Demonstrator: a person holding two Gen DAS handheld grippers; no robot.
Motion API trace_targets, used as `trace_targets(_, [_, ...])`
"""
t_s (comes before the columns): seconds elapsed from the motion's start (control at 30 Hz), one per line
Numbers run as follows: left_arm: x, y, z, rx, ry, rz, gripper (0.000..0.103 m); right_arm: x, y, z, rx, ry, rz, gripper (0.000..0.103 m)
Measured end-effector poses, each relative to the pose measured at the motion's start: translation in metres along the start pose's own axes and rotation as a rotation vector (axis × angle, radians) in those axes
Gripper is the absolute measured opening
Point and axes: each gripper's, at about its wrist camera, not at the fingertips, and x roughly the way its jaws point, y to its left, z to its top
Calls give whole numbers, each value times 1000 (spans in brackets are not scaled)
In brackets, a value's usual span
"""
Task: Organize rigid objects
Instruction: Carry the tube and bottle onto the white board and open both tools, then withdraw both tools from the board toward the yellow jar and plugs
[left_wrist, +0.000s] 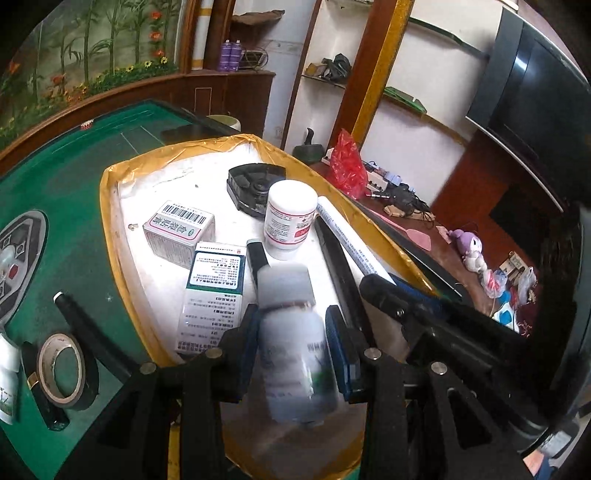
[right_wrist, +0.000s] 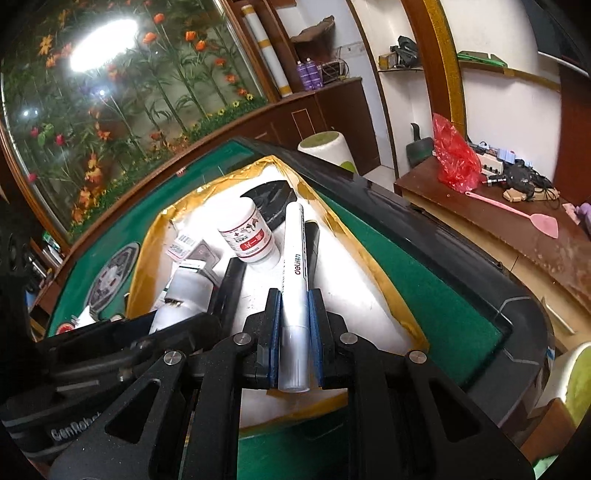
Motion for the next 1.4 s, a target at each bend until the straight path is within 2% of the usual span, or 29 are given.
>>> trace_targets(0.27, [0, 2, -2, -19, -20, -15, 38, 4, 5, 0, -38, 13, -54, 15])
trace_targets(0.37, [-4, 2, -1, -25, -31, -16, 41, 2, 8, 0, -52, -1, -77, 15])
trace_targets(0.47, [-12, 2, 0, -31, -66, -23, 48, -7, 11, 2, -69, -41, -104, 16])
trace_targets(0.53, [-18, 2, 0, -38, -93, -27, 59, -16, 14, 2, -71, -67, -111, 17])
trace_targets(0.6, [-23, 2, 0, -44, -113, -29, 63, -24, 17, 5, -76, -90, -119, 17])
trace_targets(1.13, [-63, 11, -8, -39, -198, -14, 63, -53, 46, 0, -111, -115, -61, 18])
trace_targets(1.4, [-85, 34, -19, -56, -225, 20, 63, -58, 67, -8, -151, -89, -28, 18])
